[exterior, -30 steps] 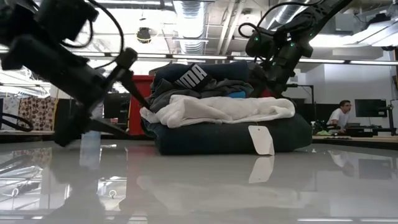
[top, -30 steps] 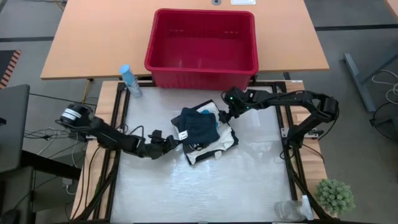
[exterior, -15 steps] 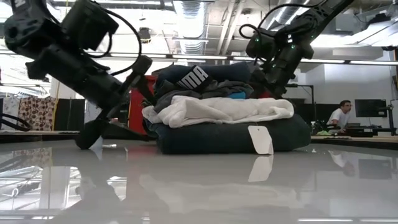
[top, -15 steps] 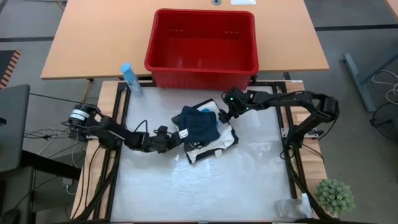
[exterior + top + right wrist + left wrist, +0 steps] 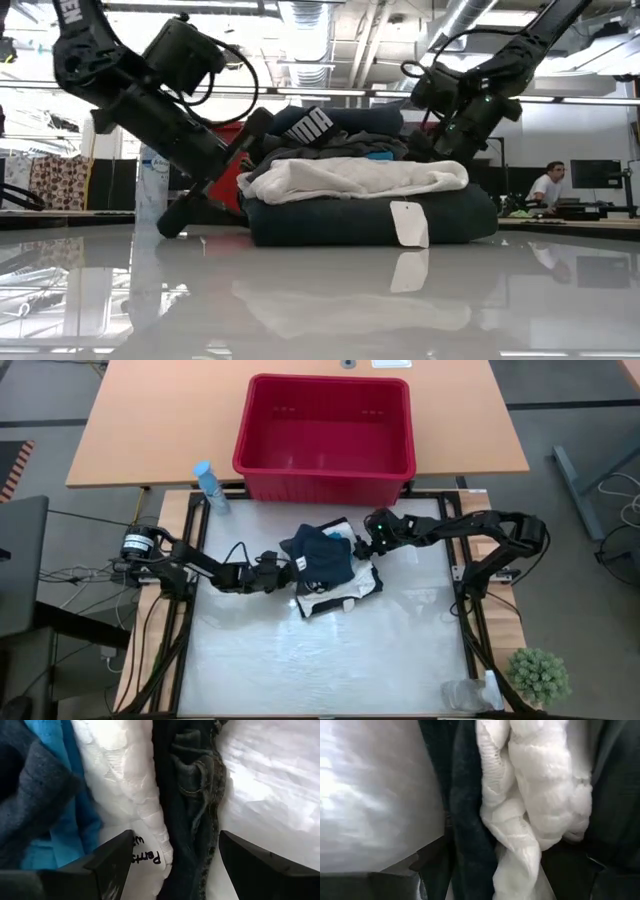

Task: Fold laundry
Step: Put the stacked clothes into the red bin

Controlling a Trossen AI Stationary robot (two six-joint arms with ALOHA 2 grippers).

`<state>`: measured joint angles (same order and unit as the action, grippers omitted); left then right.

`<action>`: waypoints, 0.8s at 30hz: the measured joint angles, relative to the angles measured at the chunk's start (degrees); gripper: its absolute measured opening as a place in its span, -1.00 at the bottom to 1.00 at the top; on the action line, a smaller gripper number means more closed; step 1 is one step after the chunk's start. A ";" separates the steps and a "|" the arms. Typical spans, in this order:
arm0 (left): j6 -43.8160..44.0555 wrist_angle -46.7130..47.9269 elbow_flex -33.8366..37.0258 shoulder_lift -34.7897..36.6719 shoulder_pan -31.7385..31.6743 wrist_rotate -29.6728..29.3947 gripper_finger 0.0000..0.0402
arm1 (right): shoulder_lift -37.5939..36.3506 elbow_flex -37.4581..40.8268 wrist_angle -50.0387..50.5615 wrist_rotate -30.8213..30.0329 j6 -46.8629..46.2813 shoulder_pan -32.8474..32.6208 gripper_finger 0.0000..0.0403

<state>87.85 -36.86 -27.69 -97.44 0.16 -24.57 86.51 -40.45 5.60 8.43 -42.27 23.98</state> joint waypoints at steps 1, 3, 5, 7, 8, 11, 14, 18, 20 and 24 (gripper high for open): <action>-0.30 -0.58 -0.46 -0.83 -0.41 0.68 0.32 | 0.03 0.46 -0.68 0.00 -0.80 -0.29 0.58; -1.30 -0.49 -1.73 -1.87 -0.95 2.23 0.32 | 1.03 0.93 -1.93 -0.09 -1.91 -0.99 0.58; -2.52 -0.21 -3.51 -2.75 -1.22 2.96 0.32 | 2.89 0.97 -2.27 -0.02 -2.98 -1.57 0.58; -3.69 0.76 -4.18 -2.79 -1.71 3.87 0.32 | 5.41 0.89 -4.13 0.72 -4.22 -2.32 0.58; -4.24 0.83 -4.39 -2.88 -2.11 4.72 0.32 | 6.69 0.86 -5.67 1.68 -4.78 -2.50 0.58; -3.82 3.73 -5.07 -2.85 -3.08 7.59 0.32 | 9.17 0.93 -10.24 3.14 -6.96 -3.05 0.56; -3.92 7.18 -5.17 -2.76 -3.16 8.52 0.32 | 10.84 0.95 -14.10 4.00 -8.06 -3.13 0.48; -4.41 8.18 -5.27 -2.74 -3.40 8.67 0.26 | 11.70 0.88 -14.31 4.84 -8.95 -3.11 0.31; -4.37 8.81 -5.62 -2.76 -3.47 8.90 0.16 | 11.74 0.91 -14.75 5.06 -9.62 -3.51 0.20; -5.49 9.48 -7.44 -5.18 -3.67 10.18 -0.22 | 11.80 1.08 -16.59 4.94 -10.66 -4.01 -0.13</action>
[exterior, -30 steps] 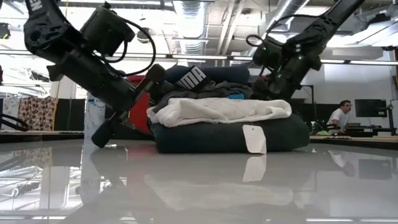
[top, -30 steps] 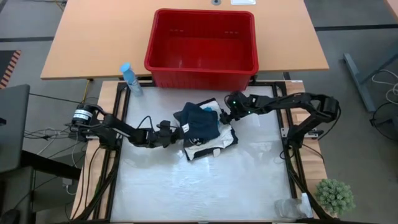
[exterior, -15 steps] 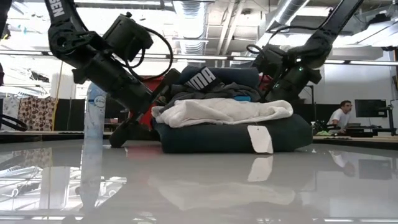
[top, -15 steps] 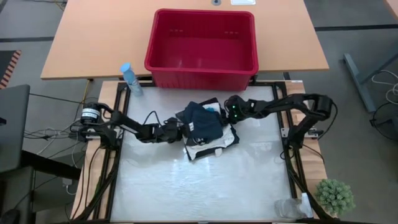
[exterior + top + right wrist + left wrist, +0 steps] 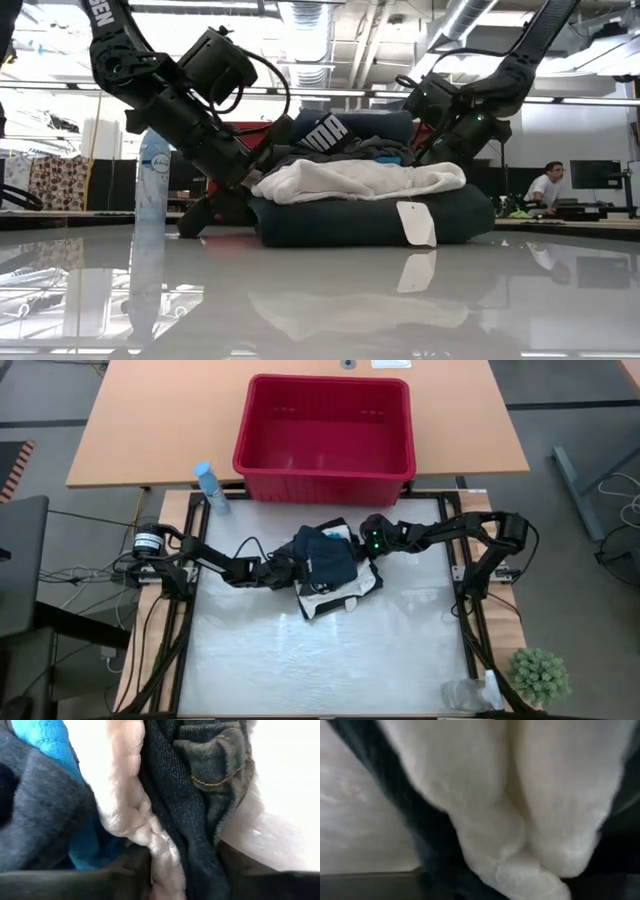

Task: Fold laundry
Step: Put the stacked clothes into the red bin

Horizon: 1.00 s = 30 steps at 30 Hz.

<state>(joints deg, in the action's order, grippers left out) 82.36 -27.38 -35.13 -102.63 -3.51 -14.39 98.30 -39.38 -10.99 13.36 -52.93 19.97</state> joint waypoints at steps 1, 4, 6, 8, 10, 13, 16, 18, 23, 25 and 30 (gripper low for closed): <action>-0.45 -0.14 -0.70 -0.81 0.00 0.08 -0.34 | 0.00 0.00 -0.06 0.02 -0.36 0.00 -0.21; -2.12 -0.19 -1.98 -1.77 -0.47 0.78 -0.61 | -0.01 0.02 -0.29 0.30 -0.39 0.00 -0.26; -3.41 -0.24 -2.69 -2.09 -0.99 1.20 -0.61 | -0.33 0.02 -0.21 0.40 -0.72 -0.02 -0.26; -3.70 -0.69 -3.25 -2.20 -1.46 2.51 -0.61 | -0.69 -0.26 -0.08 0.63 -1.27 -0.02 -0.26; -3.68 -2.08 -3.53 -2.40 -1.71 3.59 -0.61 | -1.84 -1.25 1.32 0.64 -1.16 -0.02 -0.26; -2.71 -2.14 -3.53 -1.03 -1.92 5.19 -0.61 | -4.54 -3.36 5.75 0.25 0.42 0.23 -0.26; -0.31 2.19 -3.76 2.54 -2.33 6.14 -0.61 | -7.06 -6.02 11.52 0.59 3.05 1.20 -0.26; 0.93 4.87 -3.76 4.83 -2.96 6.84 -0.61 | -8.55 -7.34 13.36 1.25 4.66 1.77 -0.26; 3.65 8.67 -4.97 9.04 -4.95 8.82 -0.61 | -9.86 -9.35 14.43 2.77 5.18 2.59 -0.28; 4.11 11.38 -6.33 10.02 -5.61 10.12 -0.61 | -9.97 -10.49 15.10 3.27 5.20 2.69 -0.28; 4.55 19.19 -11.08 12.60 -6.32 11.55 -0.62 | -10.05 -15.30 20.75 3.57 7.13 2.58 -0.28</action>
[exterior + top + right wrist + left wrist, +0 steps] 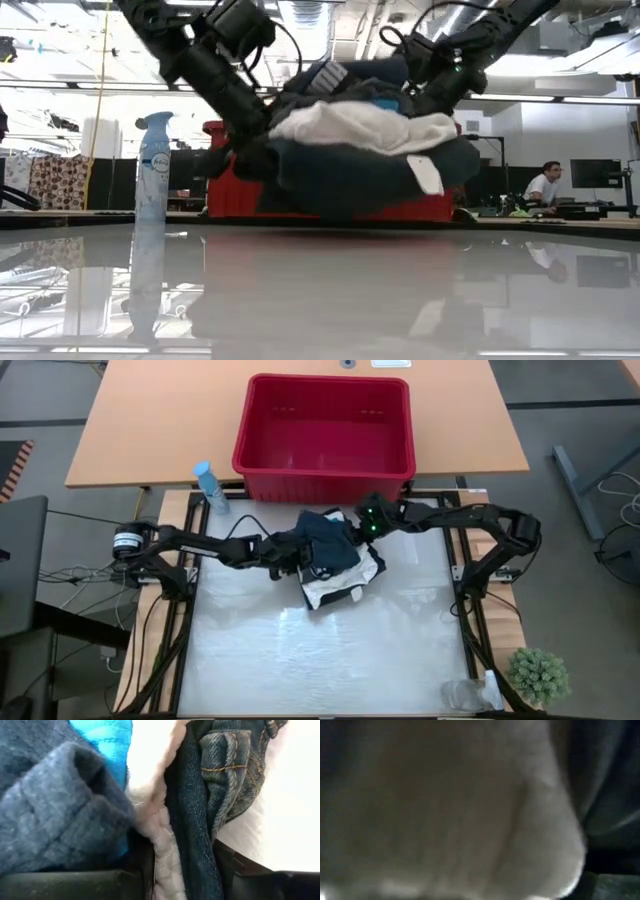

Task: Fold laundry
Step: Put the stacked clothes into the red bin

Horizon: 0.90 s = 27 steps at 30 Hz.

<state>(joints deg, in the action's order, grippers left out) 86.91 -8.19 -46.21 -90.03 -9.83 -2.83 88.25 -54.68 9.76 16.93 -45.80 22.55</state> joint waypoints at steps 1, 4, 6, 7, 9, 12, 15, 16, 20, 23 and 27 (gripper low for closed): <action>-0.27 2.00 -1.15 0.58 -0.06 0.00 -0.62 | -0.04 -1.19 1.64 0.02 0.51 0.00 -0.28; -1.49 7.35 -4.16 2.18 -0.15 0.05 -0.62 | -0.04 -5.50 7.63 0.04 2.56 0.00 -0.30; -2.31 10.46 -5.91 3.32 -0.29 0.20 -0.62 | -0.06 -8.47 11.11 0.05 4.37 0.00 -0.30; -2.62 11.97 -6.81 3.88 -0.44 0.22 -0.62 | -0.09 -9.86 12.57 0.05 4.95 0.00 -0.30; -2.88 13.75 -8.04 5.34 -0.93 0.22 -0.62 | -0.13 -12.79 15.01 0.07 5.59 0.08 -0.30; -3.23 15.15 -9.71 7.17 -2.32 0.48 -0.62 | -0.15 -17.01 18.09 0.10 7.50 0.53 -0.31; -3.94 18.26 -12.41 8.65 -4.38 2.08 -0.62 | -0.15 -21.20 21.00 0.44 8.60 0.97 -0.32; -4.63 19.02 -13.41 9.00 -5.02 2.66 -0.62 | -0.15 -22.63 22.05 0.44 9.08 1.18 -0.32; -6.61 22.68 -18.29 9.26 -7.24 4.62 -0.62 | -0.24 -28.10 25.68 0.48 10.78 1.64 -0.33; -8.52 25.49 -21.99 9.35 -9.23 6.55 -0.62 | -0.24 -31.84 27.57 0.50 11.74 2.37 -0.34; -11.59 27.43 -26.25 9.36 -12.70 7.67 -0.62 | -0.21 -35.96 28.09 0.57 13.33 4.39 -0.34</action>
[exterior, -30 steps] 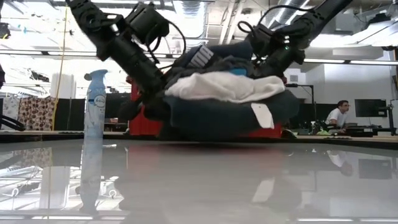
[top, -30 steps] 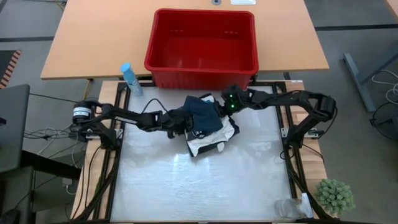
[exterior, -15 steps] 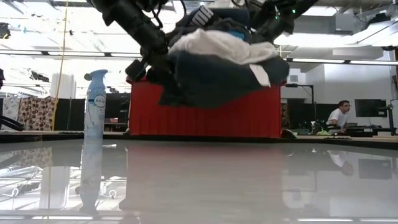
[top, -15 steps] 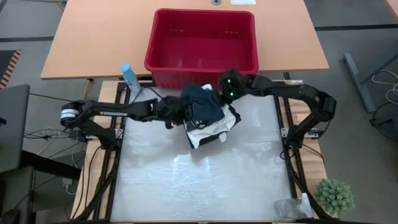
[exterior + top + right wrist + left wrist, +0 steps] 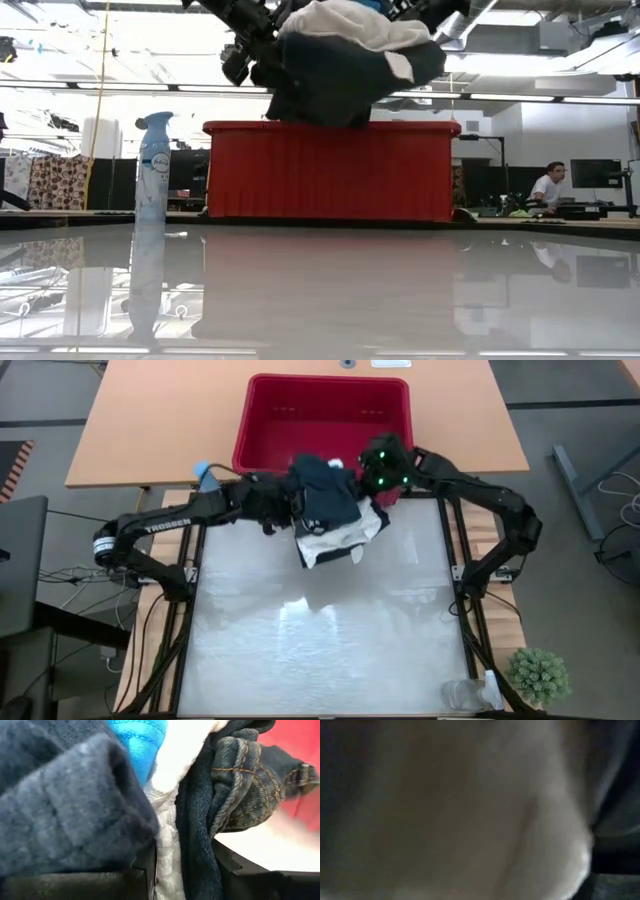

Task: Fold laundry
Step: Put the stacked clothes into the red bin

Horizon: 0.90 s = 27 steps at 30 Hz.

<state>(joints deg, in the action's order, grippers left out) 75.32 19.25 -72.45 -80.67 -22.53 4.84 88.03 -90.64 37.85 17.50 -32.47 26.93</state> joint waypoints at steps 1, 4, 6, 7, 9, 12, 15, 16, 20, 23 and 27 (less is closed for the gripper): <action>-0.48 -0.03 -0.78 -0.01 -1.03 0.29 -0.62 | 0.23 -1.00 -0.15 0.07 0.23 0.64 -0.34; -2.06 -0.59 -2.43 -0.02 -4.20 0.45 -0.62 | 1.30 -3.93 -1.23 0.91 1.76 2.77 -0.34; -2.68 -1.65 -2.92 -0.23 -6.38 0.48 -0.62 | 2.67 -5.99 -1.72 1.32 2.38 4.27 -0.34; -2.68 -2.20 -2.99 -0.31 -7.49 0.67 -0.62 | 3.60 -7.14 -1.66 1.44 2.78 4.96 -0.34; -2.44 -3.16 -2.99 -0.59 -9.67 1.48 -0.62 | 5.91 -10.10 -1.46 2.48 3.25 6.34 -0.34; -0.87 -5.70 -2.99 -1.87 -13.05 3.51 -0.62 | 10.48 -15.62 -0.86 4.65 3.36 8.31 -0.34; 0.82 -9.32 -3.02 -3.99 -16.62 5.60 -0.62 | 15.99 -22.50 -0.72 5.86 3.89 10.16 -0.34; 1.32 -10.32 -3.22 -4.78 -18.09 6.44 -0.62 | 17.94 -25.12 -0.52 5.94 4.22 10.78 -0.34; 1.24 -11.43 -7.03 -9.03 -23.72 11.44 -0.62 | 26.29 -37.01 1.97 8.25 4.76 13.99 -0.36; -0.05 -11.71 -11.84 -13.04 -27.88 14.39 -0.63 | 32.10 -44.80 1.78 9.99 4.82 16.71 -0.36; -1.89 -10.93 -20.68 -19.88 -32.65 18.05 -0.63 | 33.41 -41.93 -7.31 11.96 -0.55 20.24 -0.39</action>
<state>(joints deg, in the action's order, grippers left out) 73.43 8.31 -93.13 -100.55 -55.18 22.89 121.44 -132.57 30.54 29.45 -33.01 47.17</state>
